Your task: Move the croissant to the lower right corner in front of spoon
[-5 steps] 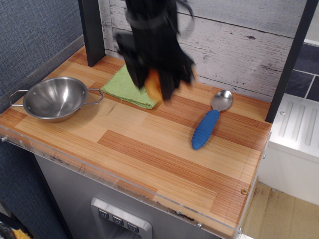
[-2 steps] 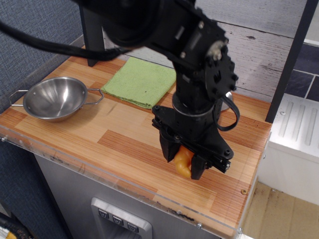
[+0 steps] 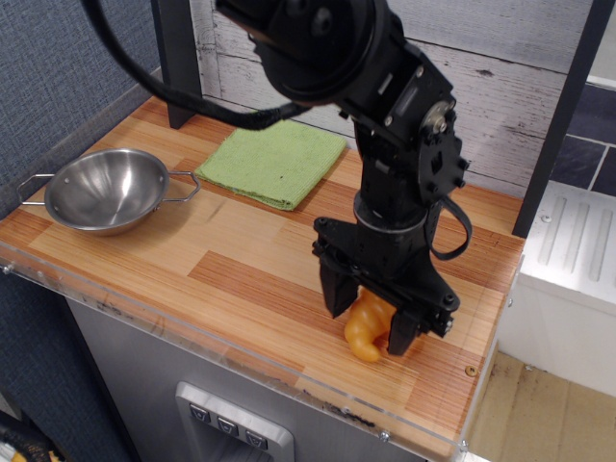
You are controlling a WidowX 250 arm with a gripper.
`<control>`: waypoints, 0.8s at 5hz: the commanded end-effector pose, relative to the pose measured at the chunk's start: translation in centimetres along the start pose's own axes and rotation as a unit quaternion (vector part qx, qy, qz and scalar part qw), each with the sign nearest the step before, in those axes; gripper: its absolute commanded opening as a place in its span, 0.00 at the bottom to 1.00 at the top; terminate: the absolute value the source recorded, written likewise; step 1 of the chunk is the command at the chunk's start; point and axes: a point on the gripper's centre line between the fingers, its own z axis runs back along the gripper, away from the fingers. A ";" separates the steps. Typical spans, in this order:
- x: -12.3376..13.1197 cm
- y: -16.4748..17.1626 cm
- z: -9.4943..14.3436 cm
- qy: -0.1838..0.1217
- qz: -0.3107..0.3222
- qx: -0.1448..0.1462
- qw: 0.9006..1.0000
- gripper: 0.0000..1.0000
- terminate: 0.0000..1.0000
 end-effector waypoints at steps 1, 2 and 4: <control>0.4 1.2 3.1 -0.030 -0.004 -0.010 1.000 1.00 0.00; 0.0 5.1 8.1 -0.085 0.033 0.006 0.996 1.00 0.00; 0.6 11.2 6.3 -0.052 0.084 0.000 0.995 1.00 0.00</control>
